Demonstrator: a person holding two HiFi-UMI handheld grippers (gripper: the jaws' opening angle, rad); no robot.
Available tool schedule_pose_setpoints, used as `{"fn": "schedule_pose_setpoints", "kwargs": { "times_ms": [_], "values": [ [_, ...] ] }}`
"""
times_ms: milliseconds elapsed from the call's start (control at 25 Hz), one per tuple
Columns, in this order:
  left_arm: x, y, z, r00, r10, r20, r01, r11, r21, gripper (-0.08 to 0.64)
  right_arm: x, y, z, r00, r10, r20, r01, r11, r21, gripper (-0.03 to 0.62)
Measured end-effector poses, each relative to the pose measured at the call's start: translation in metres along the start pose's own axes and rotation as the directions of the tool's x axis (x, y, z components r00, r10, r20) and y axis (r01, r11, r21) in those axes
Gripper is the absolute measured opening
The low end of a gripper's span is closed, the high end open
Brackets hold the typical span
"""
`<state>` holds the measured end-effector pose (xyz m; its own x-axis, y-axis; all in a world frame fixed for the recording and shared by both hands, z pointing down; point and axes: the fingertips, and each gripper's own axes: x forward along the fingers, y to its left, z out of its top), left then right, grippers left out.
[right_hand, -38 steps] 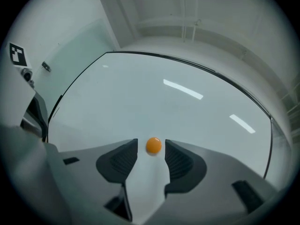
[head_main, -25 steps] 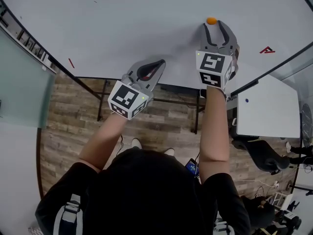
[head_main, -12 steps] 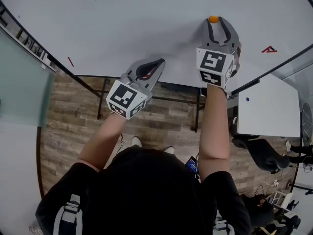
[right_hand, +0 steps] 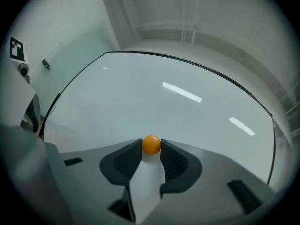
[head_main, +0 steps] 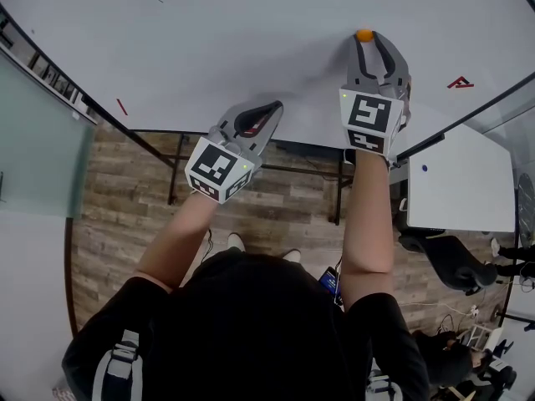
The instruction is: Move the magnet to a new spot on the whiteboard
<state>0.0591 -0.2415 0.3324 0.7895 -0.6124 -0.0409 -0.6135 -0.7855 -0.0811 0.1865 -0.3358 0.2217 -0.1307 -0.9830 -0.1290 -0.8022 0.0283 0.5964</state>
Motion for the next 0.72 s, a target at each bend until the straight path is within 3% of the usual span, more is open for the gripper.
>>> {"fn": "schedule_pose_setpoints", "kwargs": {
  "times_ms": [360, 720],
  "values": [
    [-0.002, -0.002, 0.008, 1.0, 0.01, 0.019, -0.01, 1.0, 0.008, 0.005, -0.044, 0.025, 0.009, 0.991, 0.112, 0.075, -0.119, 0.987, 0.111, 0.12],
    [-0.011, -0.02, 0.015, 0.999, 0.01, 0.033, -0.011, 0.999, 0.037, 0.005, -0.107, 0.059, -0.013, 0.957, 0.254, 0.136, -0.284, 0.915, 0.288, 0.12]
  ]
}}
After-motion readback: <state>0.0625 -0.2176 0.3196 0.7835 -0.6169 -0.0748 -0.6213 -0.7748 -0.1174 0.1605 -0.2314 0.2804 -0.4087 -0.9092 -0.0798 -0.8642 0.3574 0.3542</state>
